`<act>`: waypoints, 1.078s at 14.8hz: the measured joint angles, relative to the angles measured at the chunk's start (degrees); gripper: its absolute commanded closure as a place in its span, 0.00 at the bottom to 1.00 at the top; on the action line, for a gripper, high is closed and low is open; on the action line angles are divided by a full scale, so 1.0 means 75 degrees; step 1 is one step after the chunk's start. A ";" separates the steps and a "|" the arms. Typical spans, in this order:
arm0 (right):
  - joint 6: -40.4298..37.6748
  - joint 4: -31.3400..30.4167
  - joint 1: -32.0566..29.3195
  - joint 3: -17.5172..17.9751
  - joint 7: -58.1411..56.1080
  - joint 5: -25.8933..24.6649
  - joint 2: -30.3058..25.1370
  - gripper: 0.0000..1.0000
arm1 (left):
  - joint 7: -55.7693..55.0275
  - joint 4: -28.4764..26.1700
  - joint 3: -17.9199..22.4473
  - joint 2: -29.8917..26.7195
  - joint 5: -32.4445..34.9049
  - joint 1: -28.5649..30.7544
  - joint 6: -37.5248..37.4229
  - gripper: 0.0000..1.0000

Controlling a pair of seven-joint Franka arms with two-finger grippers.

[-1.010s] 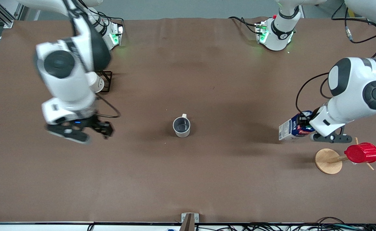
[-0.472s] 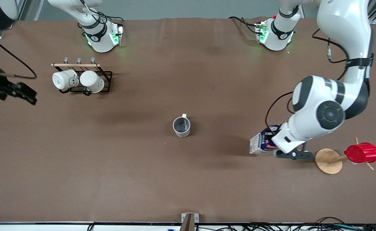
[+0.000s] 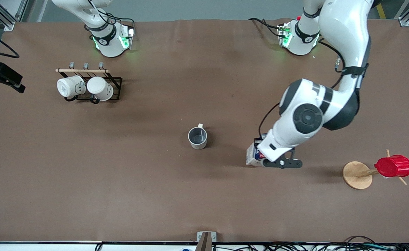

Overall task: Place cup and milk on table
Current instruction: 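Carry the milk carton beside the white mug with the left gripper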

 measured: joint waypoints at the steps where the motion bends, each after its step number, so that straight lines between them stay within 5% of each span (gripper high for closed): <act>1: 0.0000 0.0000 0.0005 0.0005 -0.0011 0.0004 0.0025 0.00 | -0.0172 0.0050 0.0003 0.0041 0.0000 -0.0173 0.0000 0.99; 16: 0.0000 0.0000 0.0043 0.0021 -0.0040 0.0030 0.0067 0.00 | -0.1134 0.0261 0.0077 0.0532 0.0000 -0.1463 -0.0008 0.96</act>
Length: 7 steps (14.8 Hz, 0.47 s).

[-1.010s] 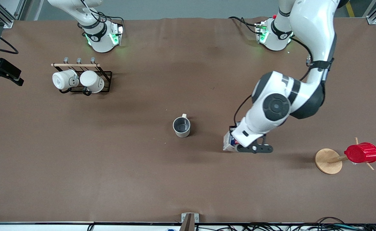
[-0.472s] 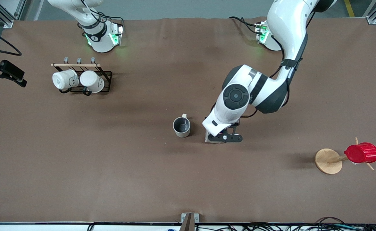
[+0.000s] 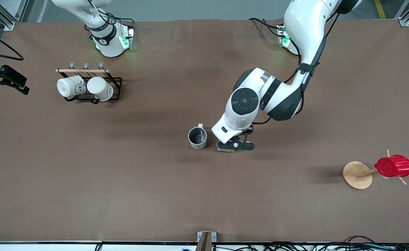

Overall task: Place cup and milk on table
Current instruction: 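Carry the milk carton beside the white mug with the left gripper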

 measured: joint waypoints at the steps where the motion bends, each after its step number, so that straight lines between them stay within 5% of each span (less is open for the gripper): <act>1: 0.0000 0.0000 0.0001 0.0000 0.0000 0.0001 0.0000 0.00 | -0.0023 0.0000 -0.0001 0.0041 0.0000 -0.0060 0.0000 0.96; 5: 0.0000 0.0000 0.0002 0.0001 0.0000 0.0005 0.0000 0.00 | -0.0032 0.0003 -0.0001 0.0103 0.0000 -0.0220 0.0000 0.93; 7: 0.0000 0.0000 0.0003 0.0002 0.0000 0.0006 0.0000 0.00 | -0.0032 0.0005 0.0000 0.0110 0.0000 -0.0234 0.0000 0.77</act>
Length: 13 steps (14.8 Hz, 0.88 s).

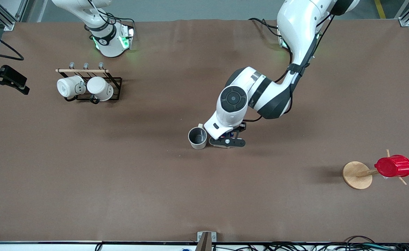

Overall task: Place cup and milk on table
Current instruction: 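Carry the milk carton beside the white mug with the left gripper, then set the carton down, open the left gripper and lift away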

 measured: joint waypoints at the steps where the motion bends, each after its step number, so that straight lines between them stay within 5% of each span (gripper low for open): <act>1: 0.0000 0.0000 0.0000 0.0000 0.0000 0.0001 0.0000 0.00 | 0.0000 0.0000 0.0001 0.0000 0.0000 0.0000 0.0000 0.66; 3: 0.0000 0.0000 0.0000 0.0000 0.0000 0.0002 0.0000 0.00 | 0.0000 0.0001 0.0002 0.0000 0.0000 0.0000 -0.0001 0.16; 5: 0.0000 0.0000 0.0000 0.0000 0.0000 0.0003 0.0000 0.00 | 0.0000 0.0016 0.0003 0.0001 0.0000 0.0002 -0.0001 0.00; 9: -0.0001 0.0000 0.0001 0.0003 0.0000 0.0013 0.0000 0.00 | -0.0002 0.0212 0.0058 -0.0115 0.0000 0.0072 0.0003 0.00; 13: -0.0003 0.0000 -0.0029 0.0141 0.0003 0.0017 0.0000 0.00 | -0.0024 0.0295 0.0093 -0.1193 0.0000 0.0661 -0.0743 0.00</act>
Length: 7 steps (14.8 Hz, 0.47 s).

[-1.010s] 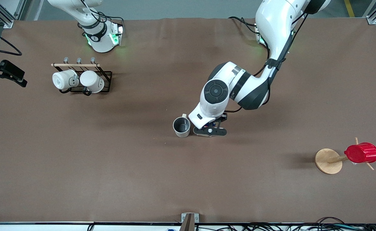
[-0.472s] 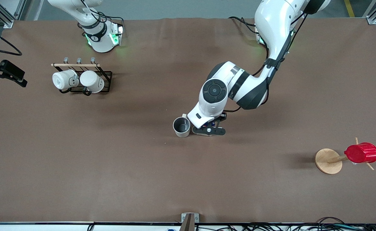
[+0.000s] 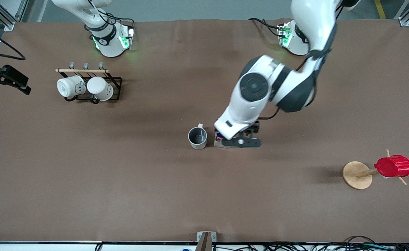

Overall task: Place cup and milk on table
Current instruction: 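Set the carton down, open the left gripper and lift away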

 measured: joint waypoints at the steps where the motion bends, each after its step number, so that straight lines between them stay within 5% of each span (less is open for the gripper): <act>1: 0.0000 0.0000 -0.0003 0.0030 0.0000 0.0000 0.0000 0.00 | 0.0044 -0.0022 -0.0001 -0.0370 0.0000 0.0250 -0.0368 0.00; 7: -0.0001 0.0000 -0.0005 0.0076 0.0000 0.0001 0.0000 0.00 | 0.1386 -0.1370 -0.0029 -0.2395 -0.0141 0.1651 -0.0776 0.00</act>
